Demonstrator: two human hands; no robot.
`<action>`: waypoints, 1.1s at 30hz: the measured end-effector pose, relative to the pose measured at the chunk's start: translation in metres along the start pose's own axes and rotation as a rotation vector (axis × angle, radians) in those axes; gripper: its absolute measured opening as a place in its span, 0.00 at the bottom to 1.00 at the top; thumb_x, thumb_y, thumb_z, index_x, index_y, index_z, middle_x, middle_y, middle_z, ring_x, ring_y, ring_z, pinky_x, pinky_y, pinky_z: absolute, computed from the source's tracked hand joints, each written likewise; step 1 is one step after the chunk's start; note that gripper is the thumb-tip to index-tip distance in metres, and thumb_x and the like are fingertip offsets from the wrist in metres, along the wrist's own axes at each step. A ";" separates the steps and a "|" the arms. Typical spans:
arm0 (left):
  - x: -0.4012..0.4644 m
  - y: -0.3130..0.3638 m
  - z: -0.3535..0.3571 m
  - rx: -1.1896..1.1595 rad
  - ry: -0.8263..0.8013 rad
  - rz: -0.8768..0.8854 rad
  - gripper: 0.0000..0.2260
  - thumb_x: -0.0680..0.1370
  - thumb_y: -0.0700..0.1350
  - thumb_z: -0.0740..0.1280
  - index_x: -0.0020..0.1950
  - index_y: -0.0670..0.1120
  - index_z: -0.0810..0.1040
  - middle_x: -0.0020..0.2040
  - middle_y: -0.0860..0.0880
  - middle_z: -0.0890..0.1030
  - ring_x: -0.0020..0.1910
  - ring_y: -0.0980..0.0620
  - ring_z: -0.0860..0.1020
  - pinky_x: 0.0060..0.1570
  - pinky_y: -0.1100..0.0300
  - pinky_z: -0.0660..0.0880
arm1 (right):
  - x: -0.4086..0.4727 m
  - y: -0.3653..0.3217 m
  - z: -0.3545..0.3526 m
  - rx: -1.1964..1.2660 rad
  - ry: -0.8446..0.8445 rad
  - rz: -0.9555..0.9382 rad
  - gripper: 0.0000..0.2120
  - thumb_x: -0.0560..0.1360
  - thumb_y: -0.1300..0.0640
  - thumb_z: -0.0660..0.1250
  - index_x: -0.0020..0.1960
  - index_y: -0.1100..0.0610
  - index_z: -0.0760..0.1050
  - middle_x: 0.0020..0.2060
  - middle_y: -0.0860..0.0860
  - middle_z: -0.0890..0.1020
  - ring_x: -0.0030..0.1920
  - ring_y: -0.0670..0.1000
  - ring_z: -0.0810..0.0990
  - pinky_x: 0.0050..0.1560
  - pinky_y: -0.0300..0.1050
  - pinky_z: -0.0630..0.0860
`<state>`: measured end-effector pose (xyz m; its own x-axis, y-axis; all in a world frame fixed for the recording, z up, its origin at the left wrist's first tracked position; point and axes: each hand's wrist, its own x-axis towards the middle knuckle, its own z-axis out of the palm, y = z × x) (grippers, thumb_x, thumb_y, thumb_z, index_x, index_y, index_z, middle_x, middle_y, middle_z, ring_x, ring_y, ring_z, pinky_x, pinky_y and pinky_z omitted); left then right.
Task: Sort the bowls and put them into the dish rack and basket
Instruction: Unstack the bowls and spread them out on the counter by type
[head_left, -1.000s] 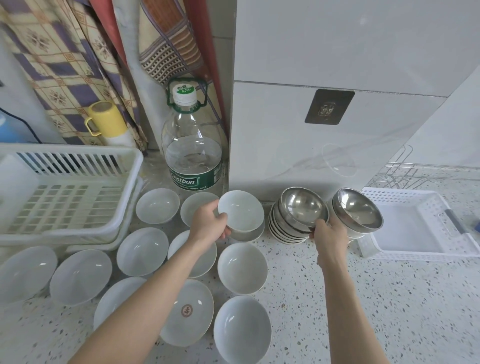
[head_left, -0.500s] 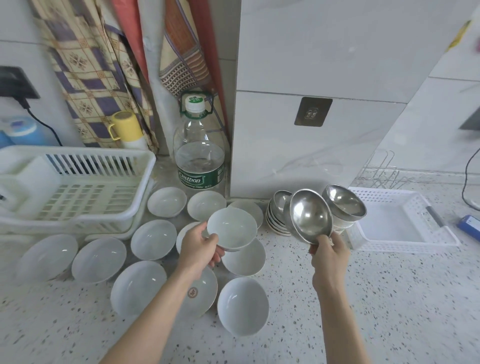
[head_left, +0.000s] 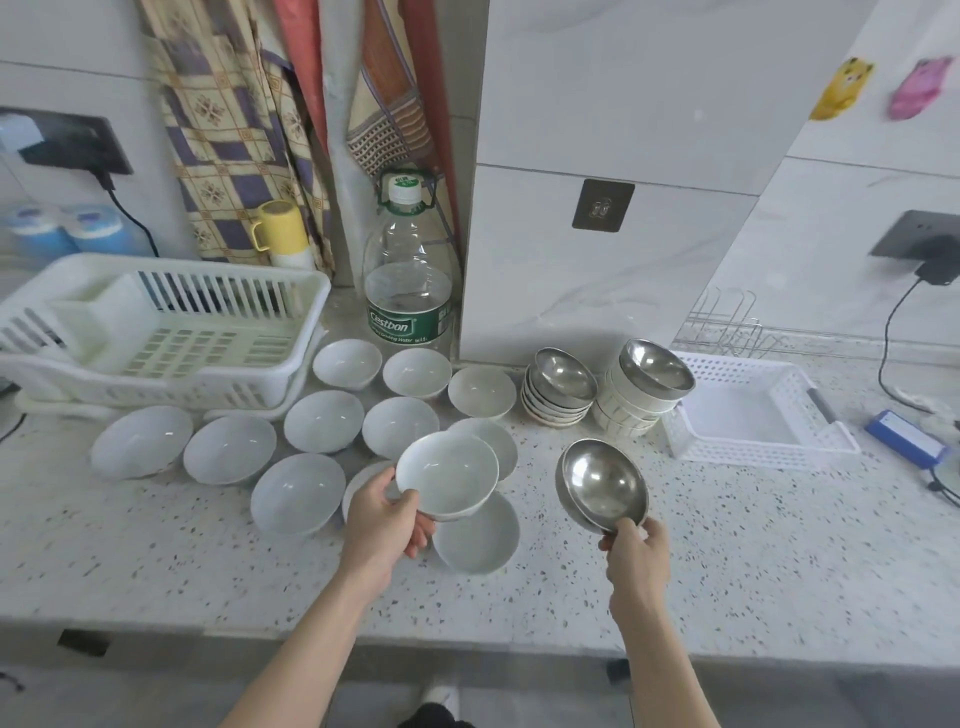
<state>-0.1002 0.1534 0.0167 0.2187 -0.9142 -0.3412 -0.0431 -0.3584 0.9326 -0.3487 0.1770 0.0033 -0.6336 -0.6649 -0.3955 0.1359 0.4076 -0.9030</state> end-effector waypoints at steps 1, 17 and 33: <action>-0.007 -0.003 0.000 -0.005 0.008 -0.003 0.20 0.76 0.32 0.59 0.66 0.47 0.75 0.25 0.44 0.80 0.19 0.54 0.71 0.18 0.62 0.67 | -0.002 0.002 -0.004 0.000 -0.010 0.014 0.13 0.78 0.63 0.59 0.60 0.53 0.66 0.34 0.55 0.78 0.33 0.48 0.70 0.35 0.44 0.66; -0.040 -0.015 0.020 -0.046 0.070 -0.052 0.18 0.77 0.32 0.59 0.62 0.49 0.77 0.24 0.45 0.79 0.19 0.54 0.70 0.19 0.62 0.68 | 0.019 0.003 -0.017 -0.058 -0.174 0.154 0.20 0.77 0.65 0.61 0.67 0.56 0.65 0.35 0.57 0.79 0.29 0.47 0.69 0.26 0.41 0.63; 0.012 0.004 0.082 -0.086 0.204 -0.131 0.15 0.77 0.32 0.59 0.53 0.49 0.78 0.25 0.43 0.79 0.18 0.54 0.68 0.19 0.62 0.67 | 0.111 -0.011 0.021 -0.243 -0.411 0.248 0.21 0.77 0.65 0.61 0.68 0.53 0.66 0.35 0.59 0.81 0.21 0.43 0.71 0.22 0.39 0.63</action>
<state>-0.1780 0.1250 0.0065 0.4100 -0.8007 -0.4368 0.0793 -0.4458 0.8916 -0.4043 0.0853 -0.0343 -0.2479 -0.7005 -0.6692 0.0331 0.6843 -0.7285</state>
